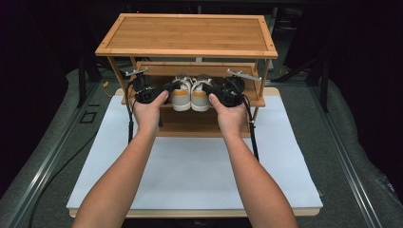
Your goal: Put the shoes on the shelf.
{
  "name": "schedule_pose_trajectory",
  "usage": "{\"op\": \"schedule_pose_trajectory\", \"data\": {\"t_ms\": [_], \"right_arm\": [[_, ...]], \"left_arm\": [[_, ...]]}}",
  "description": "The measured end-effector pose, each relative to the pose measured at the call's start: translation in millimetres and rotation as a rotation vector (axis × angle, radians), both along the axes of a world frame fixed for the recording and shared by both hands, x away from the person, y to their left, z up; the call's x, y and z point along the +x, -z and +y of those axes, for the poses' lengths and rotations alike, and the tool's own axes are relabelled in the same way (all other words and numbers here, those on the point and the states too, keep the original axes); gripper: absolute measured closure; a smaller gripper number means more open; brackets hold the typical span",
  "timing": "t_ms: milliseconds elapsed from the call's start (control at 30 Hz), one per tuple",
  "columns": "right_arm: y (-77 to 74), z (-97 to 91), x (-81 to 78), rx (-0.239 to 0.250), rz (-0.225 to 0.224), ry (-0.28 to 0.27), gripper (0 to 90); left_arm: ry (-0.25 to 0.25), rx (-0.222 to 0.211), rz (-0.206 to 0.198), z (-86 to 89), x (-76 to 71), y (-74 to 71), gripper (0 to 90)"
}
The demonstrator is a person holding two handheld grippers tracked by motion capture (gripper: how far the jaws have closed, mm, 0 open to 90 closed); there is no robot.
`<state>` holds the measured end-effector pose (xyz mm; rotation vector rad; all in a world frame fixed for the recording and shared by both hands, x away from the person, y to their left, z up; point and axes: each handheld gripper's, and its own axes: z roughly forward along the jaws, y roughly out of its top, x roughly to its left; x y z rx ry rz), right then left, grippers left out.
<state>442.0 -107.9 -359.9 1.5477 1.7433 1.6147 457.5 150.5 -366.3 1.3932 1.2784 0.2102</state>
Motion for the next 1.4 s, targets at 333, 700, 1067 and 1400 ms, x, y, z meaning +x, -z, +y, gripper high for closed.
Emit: {"op": "schedule_pose_trajectory", "data": {"t_ms": [333,700,1067,1400], "right_arm": [[-6.9,0.7,-4.1,-0.024,-0.014,0.007,53.1],[-10.9,-1.2,-8.9,-0.020,-0.036,0.019,54.3],[-20.4,-11.7,-25.5,-0.084,-0.058,0.014,63.7],[0.5,-13.5,-37.3,-0.149,-0.019,0.000,87.1]], "left_arm": [[0.010,0.021,-0.020,1.4,-3.1,-4.5,52.0],[0.005,0.030,-0.062,6.9,-8.5,-11.3,51.6],[0.007,0.071,-0.075,16.6,-28.9,-18.4,62.5],[0.021,0.105,-0.073,21.6,-44.7,-3.6,85.5]]}}
